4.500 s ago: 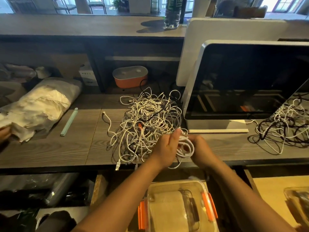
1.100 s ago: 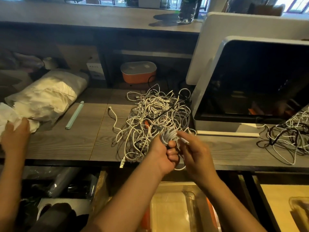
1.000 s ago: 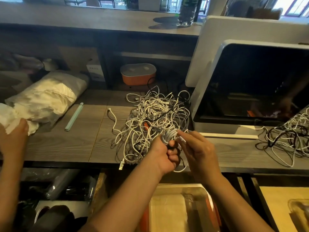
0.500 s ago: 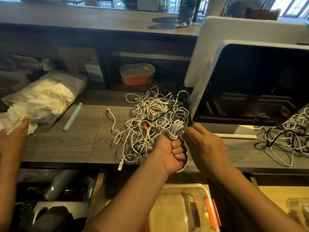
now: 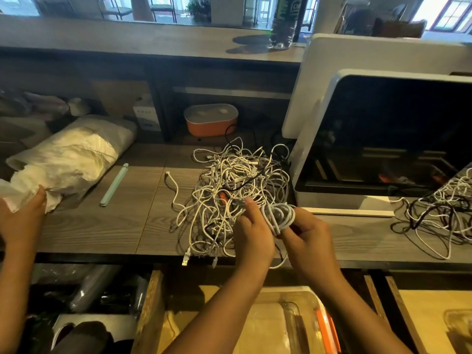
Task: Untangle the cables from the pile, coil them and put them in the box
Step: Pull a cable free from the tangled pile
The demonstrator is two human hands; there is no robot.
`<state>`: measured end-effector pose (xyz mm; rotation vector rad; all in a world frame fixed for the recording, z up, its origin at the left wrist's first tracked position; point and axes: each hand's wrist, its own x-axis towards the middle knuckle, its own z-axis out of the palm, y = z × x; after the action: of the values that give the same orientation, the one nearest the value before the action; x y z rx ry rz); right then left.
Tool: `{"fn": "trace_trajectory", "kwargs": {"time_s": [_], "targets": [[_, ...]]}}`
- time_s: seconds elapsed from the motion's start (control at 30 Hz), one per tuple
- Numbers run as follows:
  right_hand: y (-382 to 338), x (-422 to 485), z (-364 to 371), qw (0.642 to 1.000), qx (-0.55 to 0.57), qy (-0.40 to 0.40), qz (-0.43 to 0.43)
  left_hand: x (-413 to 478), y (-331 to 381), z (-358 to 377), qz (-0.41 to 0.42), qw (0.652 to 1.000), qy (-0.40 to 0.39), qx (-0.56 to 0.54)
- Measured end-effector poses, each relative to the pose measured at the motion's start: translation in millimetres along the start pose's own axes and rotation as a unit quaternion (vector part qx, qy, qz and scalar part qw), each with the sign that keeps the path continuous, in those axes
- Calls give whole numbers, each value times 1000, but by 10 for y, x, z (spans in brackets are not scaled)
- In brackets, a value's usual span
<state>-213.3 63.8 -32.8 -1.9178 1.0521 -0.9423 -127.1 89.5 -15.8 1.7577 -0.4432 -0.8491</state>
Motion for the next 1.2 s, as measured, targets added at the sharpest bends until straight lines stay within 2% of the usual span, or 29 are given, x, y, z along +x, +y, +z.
{"fn": "trace_trajectory", "kwargs": {"time_s": [0.07, 0.13, 0.33, 0.53, 0.67, 0.77, 0.87, 0.93, 1.07, 1.2], "targets": [[-51, -55, 37, 987, 126, -51, 84, 58, -25, -21, 32, 999, 14, 29], [-70, -92, 51, 956, 230, -80, 166, 112, -64, -24, 55, 998, 25, 32], [-77, -156, 121, 919, 313, -20, 237, 129, -203, -13, 82, 995, 39, 37], [-58, -224, 197, 893, 338, 42, 294, 146, -339, -10, 112, 993, 40, 2], [-48, -225, 164, 903, 315, 39, 289, 191, -379, -23, 97, 995, 20, 26], [-31, -220, 171, 901, 310, 38, 301, 250, -420, -20, 196, 976, 25, 87], [-1, -215, 190, 877, 346, 47, 330, 312, -508, -16, 327, 936, 30, 126], [18, -226, 194, 870, 356, 54, 336, 341, -566, -10, 378, 915, 21, 136], [27, -244, 193, 878, 350, 57, 323, 356, -659, -25, 390, 916, 3, 95], [33, -274, 238, 888, 325, 109, 307, 330, -687, 25, 386, 920, 3, 69]]}}
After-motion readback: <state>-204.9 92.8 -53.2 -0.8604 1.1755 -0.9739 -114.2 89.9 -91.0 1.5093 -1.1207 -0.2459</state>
